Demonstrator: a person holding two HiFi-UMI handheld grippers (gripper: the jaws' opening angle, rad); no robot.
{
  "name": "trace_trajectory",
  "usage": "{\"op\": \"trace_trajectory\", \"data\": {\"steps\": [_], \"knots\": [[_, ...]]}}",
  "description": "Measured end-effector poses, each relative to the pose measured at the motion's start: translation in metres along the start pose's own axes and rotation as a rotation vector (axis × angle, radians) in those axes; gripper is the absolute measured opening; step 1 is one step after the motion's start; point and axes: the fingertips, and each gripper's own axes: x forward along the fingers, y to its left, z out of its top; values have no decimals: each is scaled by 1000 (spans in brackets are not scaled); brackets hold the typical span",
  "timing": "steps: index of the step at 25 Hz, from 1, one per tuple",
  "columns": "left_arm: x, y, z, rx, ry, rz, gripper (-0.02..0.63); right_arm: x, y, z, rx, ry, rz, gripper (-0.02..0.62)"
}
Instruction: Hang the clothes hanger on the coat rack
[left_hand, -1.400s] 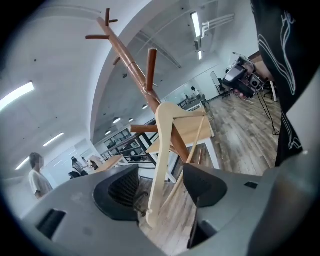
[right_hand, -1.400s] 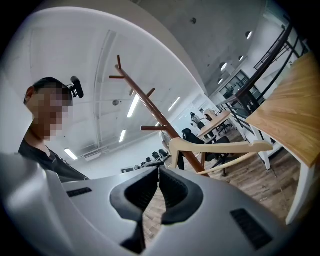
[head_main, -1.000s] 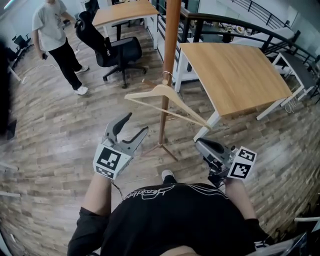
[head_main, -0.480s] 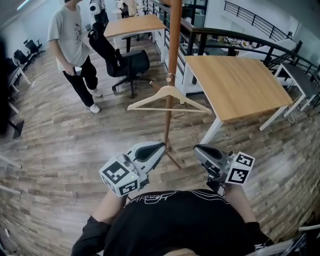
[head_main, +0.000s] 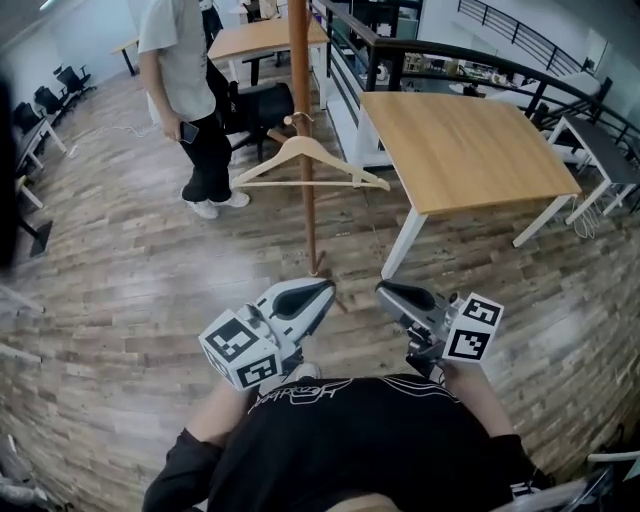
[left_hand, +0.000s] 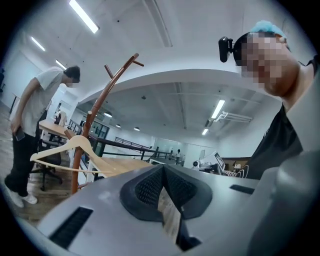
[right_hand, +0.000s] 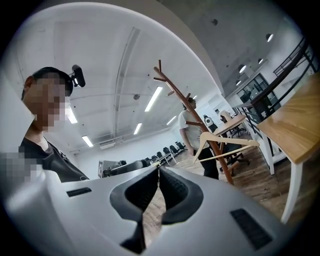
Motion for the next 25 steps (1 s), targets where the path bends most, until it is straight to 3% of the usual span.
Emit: {"op": "trace_trajectory", "data": {"steps": [6, 12, 25], "knots": [[9, -59, -16, -11, 14, 8, 7, -49, 19, -11, 15, -18, 29, 41], [6, -94, -16, 6, -3, 31, 8, -75, 46, -14, -55, -6, 58, 40], [10, -124, -26, 31, -13, 61, 7, -109, 60, -21, -75, -19, 69, 41]]}}
